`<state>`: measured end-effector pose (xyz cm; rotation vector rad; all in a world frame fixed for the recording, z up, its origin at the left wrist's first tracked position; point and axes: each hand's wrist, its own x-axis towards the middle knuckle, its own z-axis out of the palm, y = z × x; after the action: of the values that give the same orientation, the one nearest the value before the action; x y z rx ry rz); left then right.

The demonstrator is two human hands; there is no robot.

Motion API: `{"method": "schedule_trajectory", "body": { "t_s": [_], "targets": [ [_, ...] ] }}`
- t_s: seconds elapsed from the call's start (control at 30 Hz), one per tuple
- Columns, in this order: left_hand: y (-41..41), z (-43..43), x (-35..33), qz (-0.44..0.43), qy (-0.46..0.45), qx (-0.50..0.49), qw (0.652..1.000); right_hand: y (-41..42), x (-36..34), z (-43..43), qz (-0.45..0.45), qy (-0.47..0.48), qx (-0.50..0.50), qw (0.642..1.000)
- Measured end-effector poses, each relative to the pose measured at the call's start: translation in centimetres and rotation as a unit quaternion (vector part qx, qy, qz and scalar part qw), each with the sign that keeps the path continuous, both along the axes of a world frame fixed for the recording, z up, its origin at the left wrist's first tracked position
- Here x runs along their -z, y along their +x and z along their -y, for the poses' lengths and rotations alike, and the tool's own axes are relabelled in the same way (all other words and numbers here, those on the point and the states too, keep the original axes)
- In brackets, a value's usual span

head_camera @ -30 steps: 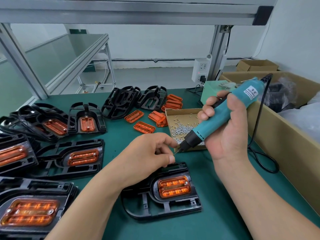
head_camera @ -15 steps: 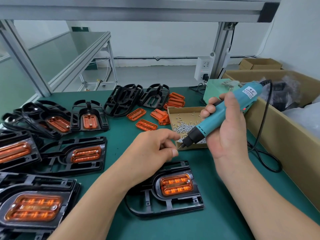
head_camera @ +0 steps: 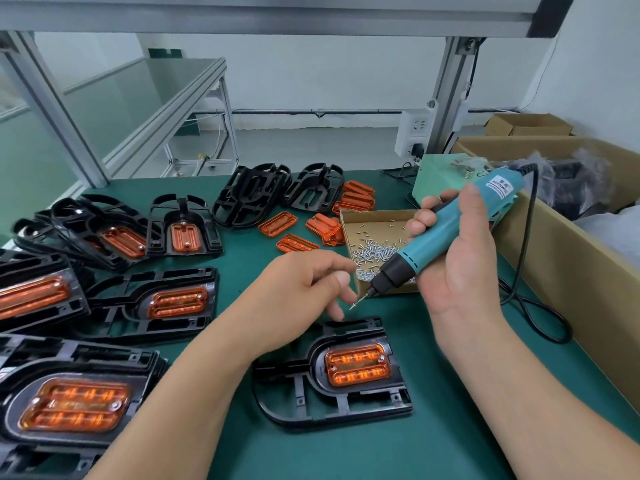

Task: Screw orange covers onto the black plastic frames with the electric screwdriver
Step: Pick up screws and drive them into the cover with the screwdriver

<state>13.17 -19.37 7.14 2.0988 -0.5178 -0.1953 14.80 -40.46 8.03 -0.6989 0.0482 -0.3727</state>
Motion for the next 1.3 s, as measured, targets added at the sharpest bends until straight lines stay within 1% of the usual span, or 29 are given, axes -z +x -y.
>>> {"method": "schedule_trajectory", "body": {
  "t_s": [0.07, 0.17, 0.23, 0.4, 0.5, 0.8, 1.03, 1.3],
  "targets": [
    [0.3, -0.4, -0.1, 0.010, 0.030, -0.030, 0.999, -0.1, 0.0, -0.1, 0.002, -0.001, -0.006, 1.000],
    [0.4, -1.1, -0.3, 0.024, 0.123, -0.046, 0.991, -0.2, 0.0, -0.4, 0.019, -0.010, -0.023, 0.999],
    [0.3, -1.6, -0.5, 0.023, 0.168, -0.026, 0.985, -0.4, 0.0, -0.8, 0.037, -0.026, -0.036, 0.998],
    [0.2, -2.2, -1.0, -0.037, 0.217, 0.062, 0.973, -1.1, 0.0, -1.9, 0.079, -0.072, -0.090, 0.990],
    [0.3, -2.2, -0.8, -0.053, 0.224, 0.095, 0.969, -1.6, 0.1, -2.4, 0.095, -0.092, -0.116, 0.984],
    [0.5, -2.2, -0.6, -0.074, 0.217, 0.093, 0.969, -2.7, -0.1, -3.3, 0.135, -0.140, -0.166, 0.967],
    [0.5, -2.1, -0.5, -0.073, 0.213, 0.088, 0.970, -3.0, -0.1, -3.7, 0.128, -0.150, -0.174, 0.965],
    [0.2, -2.1, -0.8, -0.079, 0.217, 0.083, 0.969, -3.5, -0.4, -3.8, 0.147, -0.167, -0.183, 0.958]
  ]
}}
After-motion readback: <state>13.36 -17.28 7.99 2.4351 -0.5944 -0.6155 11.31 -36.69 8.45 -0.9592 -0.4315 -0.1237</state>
